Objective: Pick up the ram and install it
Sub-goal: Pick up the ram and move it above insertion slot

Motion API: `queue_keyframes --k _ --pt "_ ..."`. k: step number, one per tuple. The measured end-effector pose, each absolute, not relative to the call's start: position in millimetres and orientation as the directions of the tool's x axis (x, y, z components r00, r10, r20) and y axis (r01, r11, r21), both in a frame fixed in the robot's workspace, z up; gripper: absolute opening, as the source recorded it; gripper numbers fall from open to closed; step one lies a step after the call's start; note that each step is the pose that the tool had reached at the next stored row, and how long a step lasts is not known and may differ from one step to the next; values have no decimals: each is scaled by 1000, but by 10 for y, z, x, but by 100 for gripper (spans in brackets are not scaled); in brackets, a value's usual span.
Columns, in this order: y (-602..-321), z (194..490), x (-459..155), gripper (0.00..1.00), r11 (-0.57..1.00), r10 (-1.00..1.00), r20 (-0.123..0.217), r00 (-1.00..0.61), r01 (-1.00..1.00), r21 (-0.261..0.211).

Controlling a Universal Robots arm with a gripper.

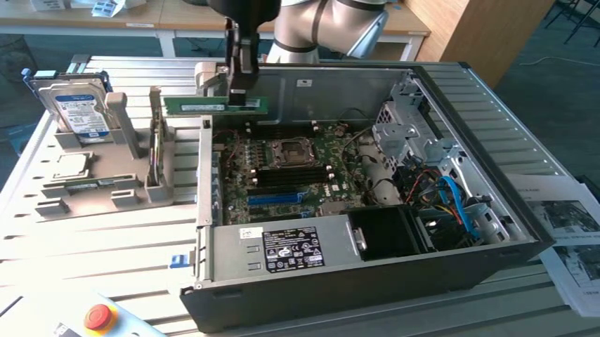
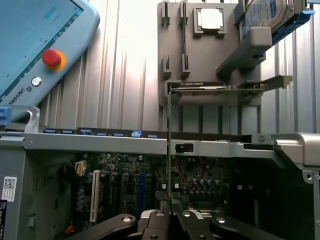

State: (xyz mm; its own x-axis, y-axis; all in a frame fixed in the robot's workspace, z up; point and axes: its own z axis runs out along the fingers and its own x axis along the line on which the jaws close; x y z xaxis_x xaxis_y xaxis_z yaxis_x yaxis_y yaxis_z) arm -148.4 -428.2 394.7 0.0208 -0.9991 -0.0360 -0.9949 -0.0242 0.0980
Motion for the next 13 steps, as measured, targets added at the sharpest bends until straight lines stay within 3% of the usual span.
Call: queue_keyframes --k 13 --pt "-4296 3961 -1025 12 -24 -999 -36 20 -992 123"
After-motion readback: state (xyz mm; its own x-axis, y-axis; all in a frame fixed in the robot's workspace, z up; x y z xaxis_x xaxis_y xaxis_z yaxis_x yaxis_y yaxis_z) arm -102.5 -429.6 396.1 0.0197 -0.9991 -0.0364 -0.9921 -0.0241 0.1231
